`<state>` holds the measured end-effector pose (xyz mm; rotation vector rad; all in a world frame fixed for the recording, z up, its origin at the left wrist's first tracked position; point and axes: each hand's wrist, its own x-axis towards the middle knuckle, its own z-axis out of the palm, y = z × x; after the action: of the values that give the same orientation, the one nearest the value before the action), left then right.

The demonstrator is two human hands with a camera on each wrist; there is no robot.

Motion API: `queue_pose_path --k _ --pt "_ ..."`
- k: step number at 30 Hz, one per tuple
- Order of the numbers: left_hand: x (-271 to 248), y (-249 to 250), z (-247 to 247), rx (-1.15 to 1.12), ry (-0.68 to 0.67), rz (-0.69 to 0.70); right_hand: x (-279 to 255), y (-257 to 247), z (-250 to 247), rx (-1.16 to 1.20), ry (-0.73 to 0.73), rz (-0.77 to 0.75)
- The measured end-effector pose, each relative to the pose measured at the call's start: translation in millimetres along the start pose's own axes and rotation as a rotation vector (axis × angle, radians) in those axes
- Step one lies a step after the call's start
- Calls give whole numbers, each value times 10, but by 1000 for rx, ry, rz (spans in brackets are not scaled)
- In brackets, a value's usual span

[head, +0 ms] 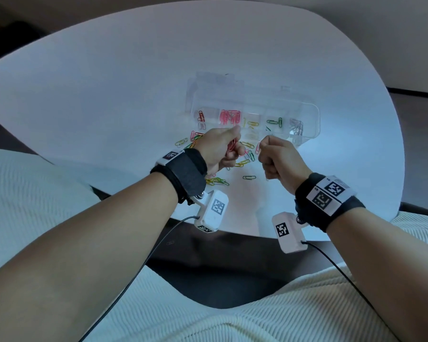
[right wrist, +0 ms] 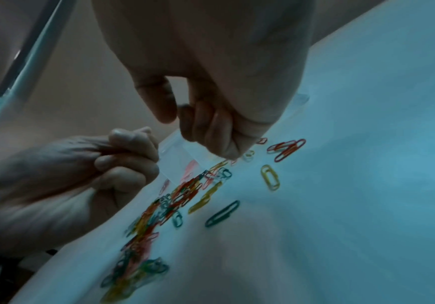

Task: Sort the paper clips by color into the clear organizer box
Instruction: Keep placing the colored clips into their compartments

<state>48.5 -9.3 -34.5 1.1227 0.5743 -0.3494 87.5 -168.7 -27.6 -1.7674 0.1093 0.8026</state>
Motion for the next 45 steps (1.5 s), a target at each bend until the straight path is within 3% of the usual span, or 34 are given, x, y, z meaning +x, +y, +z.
queue_pose_path --k 4,7,10,15,22,28,32,35,45 --pt "11 -40 17 80 -15 14 59 -11 -156 -519 212 -108" --pt "-20 -4 81 510 86 87 88 14 -319 -726 279 -104" --pt "-40 -41 128 1027 178 236 128 67 -391 -829 264 -94" --pt "-10 -154 89 1321 133 277 135 129 -308 -908 174 -94" --pt "-3 -230 12 1379 105 237 171 153 -403 -938 284 -25" --pt "-4 -239 -22 1322 126 296 159 179 -372 -897 254 -57" --pt "26 -242 -34 1392 108 258 130 180 -243 -924 159 -176" --pt "34 -232 -7 1435 128 247 117 225 -159 -999 90 -183" --pt "28 -195 14 1467 162 201 127 230 -155 -983 149 -181"
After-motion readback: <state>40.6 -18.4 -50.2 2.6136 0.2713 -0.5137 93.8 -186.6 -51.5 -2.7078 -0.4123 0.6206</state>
